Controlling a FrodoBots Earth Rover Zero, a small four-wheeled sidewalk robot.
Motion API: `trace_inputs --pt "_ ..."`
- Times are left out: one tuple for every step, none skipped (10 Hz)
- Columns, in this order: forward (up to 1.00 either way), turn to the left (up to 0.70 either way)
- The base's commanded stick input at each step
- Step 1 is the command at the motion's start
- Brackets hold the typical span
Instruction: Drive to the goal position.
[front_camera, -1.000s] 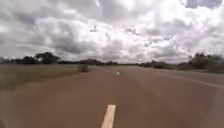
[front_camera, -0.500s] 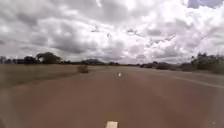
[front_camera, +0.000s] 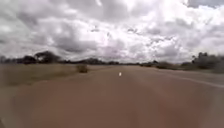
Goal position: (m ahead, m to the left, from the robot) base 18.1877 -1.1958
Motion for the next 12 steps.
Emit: trace_inputs --pt "1.00 -0.21" --pt "1.00 -0.09" --pt "1.00 0.00" --pt "1.00 0.00" --pt "1.00 0.00" --pt "1.00 0.00" --pt "1.00 0.00" --pt "1.00 0.00" --pt "1.00 0.00" --pt "1.00 0.00" --pt "1.00 0.00" --pt "1.00 0.00"
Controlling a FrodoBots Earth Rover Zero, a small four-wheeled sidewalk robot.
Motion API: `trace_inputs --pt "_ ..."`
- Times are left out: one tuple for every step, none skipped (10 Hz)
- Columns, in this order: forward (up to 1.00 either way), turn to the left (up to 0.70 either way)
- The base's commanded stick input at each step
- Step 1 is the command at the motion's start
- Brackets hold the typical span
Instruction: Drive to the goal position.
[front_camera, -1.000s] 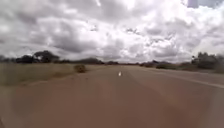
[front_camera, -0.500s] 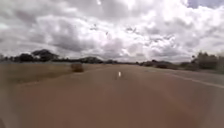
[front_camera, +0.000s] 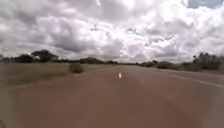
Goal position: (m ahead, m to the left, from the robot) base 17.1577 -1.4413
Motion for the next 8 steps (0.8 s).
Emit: trace_inputs --pt "1.00 0.00" --pt "1.00 0.00" --pt "1.00 0.00" --pt "1.00 0.00" --pt "1.00 0.00" --pt "1.00 0.00" --pt "1.00 -0.02" --pt "1.00 -0.07"
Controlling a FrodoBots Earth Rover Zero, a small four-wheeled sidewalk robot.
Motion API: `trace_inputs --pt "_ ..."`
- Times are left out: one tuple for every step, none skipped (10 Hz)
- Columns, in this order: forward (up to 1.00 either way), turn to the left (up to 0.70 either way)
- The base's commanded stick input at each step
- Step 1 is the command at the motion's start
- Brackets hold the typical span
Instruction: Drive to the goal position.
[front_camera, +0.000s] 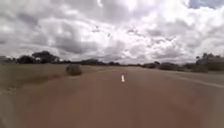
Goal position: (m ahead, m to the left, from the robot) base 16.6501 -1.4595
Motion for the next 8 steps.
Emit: trace_inputs --pt "1.00 -0.25" --pt "1.00 -0.29" --pt "1.00 -0.32" --pt "1.00 -0.10" --pt "1.00 -0.03" --pt "1.00 0.00" --pt "1.00 0.00" --pt "1.00 0.00"
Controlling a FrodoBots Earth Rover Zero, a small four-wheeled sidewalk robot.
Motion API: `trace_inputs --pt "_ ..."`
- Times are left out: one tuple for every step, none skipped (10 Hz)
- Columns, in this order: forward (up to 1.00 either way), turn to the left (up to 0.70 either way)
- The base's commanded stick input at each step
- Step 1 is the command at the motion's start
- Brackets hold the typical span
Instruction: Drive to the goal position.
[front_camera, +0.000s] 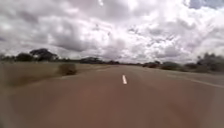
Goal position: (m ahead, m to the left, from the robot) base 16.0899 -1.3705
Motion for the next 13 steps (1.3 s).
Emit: trace_inputs --pt "1.00 0.00" --pt "1.00 0.00" --pt "1.00 0.00" --pt "1.00 -0.09" --pt "1.00 -0.16" --pt "1.00 -0.27" --pt "1.00 -0.18" --pt "1.00 -0.09" --pt "1.00 0.00" --pt "1.00 0.00" --pt "1.00 0.00" --pt "1.00 0.00" --pt "1.00 0.00"
